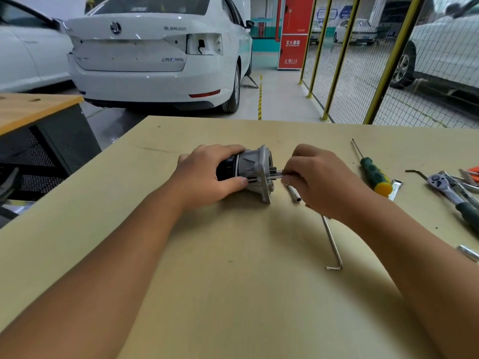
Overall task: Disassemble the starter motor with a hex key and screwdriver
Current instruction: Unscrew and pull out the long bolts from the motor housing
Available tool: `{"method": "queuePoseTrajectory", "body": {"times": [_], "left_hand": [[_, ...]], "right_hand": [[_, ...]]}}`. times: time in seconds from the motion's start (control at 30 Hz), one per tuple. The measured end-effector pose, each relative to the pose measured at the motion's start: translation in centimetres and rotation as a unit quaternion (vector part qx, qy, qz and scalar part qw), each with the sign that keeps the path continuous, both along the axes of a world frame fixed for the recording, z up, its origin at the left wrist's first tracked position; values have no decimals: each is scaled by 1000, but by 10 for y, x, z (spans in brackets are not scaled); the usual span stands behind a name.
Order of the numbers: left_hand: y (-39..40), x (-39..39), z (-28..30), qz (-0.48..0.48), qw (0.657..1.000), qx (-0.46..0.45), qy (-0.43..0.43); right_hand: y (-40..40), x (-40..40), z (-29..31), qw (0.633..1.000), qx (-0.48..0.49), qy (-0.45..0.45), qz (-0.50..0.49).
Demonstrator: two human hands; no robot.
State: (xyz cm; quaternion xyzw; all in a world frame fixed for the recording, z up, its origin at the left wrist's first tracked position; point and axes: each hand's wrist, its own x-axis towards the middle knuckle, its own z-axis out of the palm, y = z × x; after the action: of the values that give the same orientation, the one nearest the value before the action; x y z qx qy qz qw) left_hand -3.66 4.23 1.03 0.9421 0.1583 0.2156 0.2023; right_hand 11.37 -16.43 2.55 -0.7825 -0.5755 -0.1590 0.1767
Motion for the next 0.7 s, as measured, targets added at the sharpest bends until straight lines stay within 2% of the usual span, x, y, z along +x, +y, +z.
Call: {"method": "queuePoseTrajectory", "body": {"times": [0.07, 0.13, 0.2, 0.33, 0.53, 0.7], "left_hand": [[0, -1, -1, 0, 1000, 4, 7], [1, 0, -1, 1, 1000, 7, 9], [1, 0, -1, -1, 1000, 8, 9], [2, 1, 0, -2, 1000, 11, 12], [2, 0, 1, -2, 1000, 2, 13], [2, 1, 2, -3, 1000, 6, 21]], "right_hand": [[0, -3, -1, 997, 8, -66, -38], [-1, -6, 2, 994, 14, -86, -64], [0, -6, 4, 996, 7, -67, -55], [1, -4, 4, 999, 12, 31, 3], [2, 2, 2, 999, 14, 45, 3], [0, -3, 4, 996, -14, -59, -68]]}}
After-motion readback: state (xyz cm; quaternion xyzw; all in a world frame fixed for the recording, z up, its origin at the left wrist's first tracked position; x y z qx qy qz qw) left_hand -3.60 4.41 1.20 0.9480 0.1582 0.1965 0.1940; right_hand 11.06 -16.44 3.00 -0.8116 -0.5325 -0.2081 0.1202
